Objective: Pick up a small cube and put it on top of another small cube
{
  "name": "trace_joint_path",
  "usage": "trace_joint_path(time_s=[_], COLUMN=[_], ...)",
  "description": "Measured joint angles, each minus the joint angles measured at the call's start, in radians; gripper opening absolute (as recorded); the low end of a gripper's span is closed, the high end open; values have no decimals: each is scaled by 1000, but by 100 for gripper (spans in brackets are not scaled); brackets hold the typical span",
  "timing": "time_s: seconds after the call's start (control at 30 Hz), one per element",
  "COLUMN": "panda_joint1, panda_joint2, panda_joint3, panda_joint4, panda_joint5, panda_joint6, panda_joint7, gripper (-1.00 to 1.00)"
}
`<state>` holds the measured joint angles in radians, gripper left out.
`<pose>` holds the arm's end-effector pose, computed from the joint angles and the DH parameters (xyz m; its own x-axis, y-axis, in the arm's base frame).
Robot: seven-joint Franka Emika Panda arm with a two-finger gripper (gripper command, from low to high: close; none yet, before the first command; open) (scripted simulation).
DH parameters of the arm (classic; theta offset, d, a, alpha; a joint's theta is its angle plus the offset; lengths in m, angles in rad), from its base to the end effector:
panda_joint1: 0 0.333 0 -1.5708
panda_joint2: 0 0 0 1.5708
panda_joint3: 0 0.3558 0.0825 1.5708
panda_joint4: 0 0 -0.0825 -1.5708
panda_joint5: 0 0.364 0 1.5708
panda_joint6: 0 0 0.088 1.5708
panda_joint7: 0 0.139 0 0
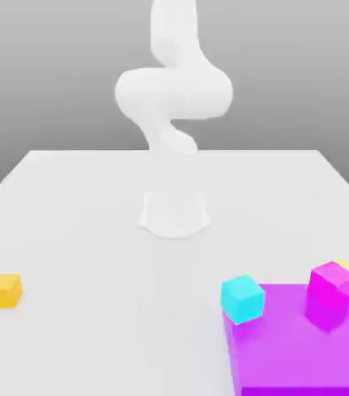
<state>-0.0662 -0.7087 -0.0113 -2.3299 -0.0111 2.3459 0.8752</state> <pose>0.3556 -0.0296 0.6751 0.4217 -0.7995 0.4277 -0.6208 -0.5984 -0.5065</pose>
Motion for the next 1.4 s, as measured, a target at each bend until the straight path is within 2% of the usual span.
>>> trace_joint_path(time_s=[0.33,0.53,0.77,0.97,1.0,1.23,1.4], panda_joint1=[-240,-353,-504,-604,-616,-618,-567], panda_joint2=[367,585,845,1063,1086,1086,928], panda_joint3=[-86,-170,-233,-131,-116,-115,-187], panda_joint4=[-121,-192,-274,-247,-243,-243,-278], panda_joint5=[-38,-24,105,237,247,244,147], panda_joint6=[185,295,421,578,596,597,475], panda_joint7=[298,447,541,471,463,466,539], gripper=[0,0,0,0,-100,-100,-100])
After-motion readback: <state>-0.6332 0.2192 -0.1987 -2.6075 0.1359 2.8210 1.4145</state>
